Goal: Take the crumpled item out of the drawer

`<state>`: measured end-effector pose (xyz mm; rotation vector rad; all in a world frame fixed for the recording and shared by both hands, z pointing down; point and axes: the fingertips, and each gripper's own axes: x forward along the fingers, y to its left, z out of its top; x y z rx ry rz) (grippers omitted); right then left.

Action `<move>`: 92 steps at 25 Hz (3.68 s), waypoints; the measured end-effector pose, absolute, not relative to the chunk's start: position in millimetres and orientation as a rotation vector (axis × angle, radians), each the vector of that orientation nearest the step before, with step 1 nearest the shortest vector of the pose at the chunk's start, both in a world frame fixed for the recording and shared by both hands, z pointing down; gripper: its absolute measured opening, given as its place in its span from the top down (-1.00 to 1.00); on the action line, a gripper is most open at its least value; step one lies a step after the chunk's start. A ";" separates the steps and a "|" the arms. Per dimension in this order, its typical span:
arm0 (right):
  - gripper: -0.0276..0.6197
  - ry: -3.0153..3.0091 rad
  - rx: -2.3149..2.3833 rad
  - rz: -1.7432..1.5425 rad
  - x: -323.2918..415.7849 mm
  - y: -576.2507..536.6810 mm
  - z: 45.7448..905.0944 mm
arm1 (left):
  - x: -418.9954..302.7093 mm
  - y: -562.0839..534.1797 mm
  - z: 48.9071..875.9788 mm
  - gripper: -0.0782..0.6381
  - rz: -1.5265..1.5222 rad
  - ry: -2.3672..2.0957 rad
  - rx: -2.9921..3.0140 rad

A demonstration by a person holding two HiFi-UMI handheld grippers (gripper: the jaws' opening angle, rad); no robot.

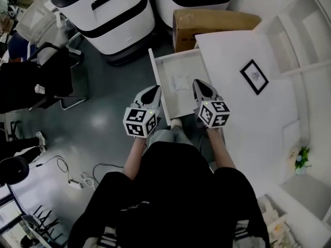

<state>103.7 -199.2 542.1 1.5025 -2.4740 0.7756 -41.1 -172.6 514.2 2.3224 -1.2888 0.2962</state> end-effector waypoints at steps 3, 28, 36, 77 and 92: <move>0.94 -2.434 1.465 0.838 99.9 -207.2 567.2 | -36.3 -180.7 526.3 0.79 0.320 -1.262 2.303; 0.44 -1.962 1.397 1.098 101.5 -259.4 770.8 | -22.7 -230.9 590.2 0.79 0.381 -1.122 2.255; 0.27 -1.896 1.321 1.174 96.9 -264.0 806.3 | -16.2 -239.6 599.3 0.79 0.387 -1.104 2.248; 0.73 -2.153 1.259 1.048 80.0 -235.2 691.7 | -42.0 -212.5 545.4 0.79 0.373 -1.170 2.314; 0.73 -2.417 1.347 0.900 83.2 -212.0 578.2 | -47.3 -191.2 489.5 0.79 0.258 -1.213 2.406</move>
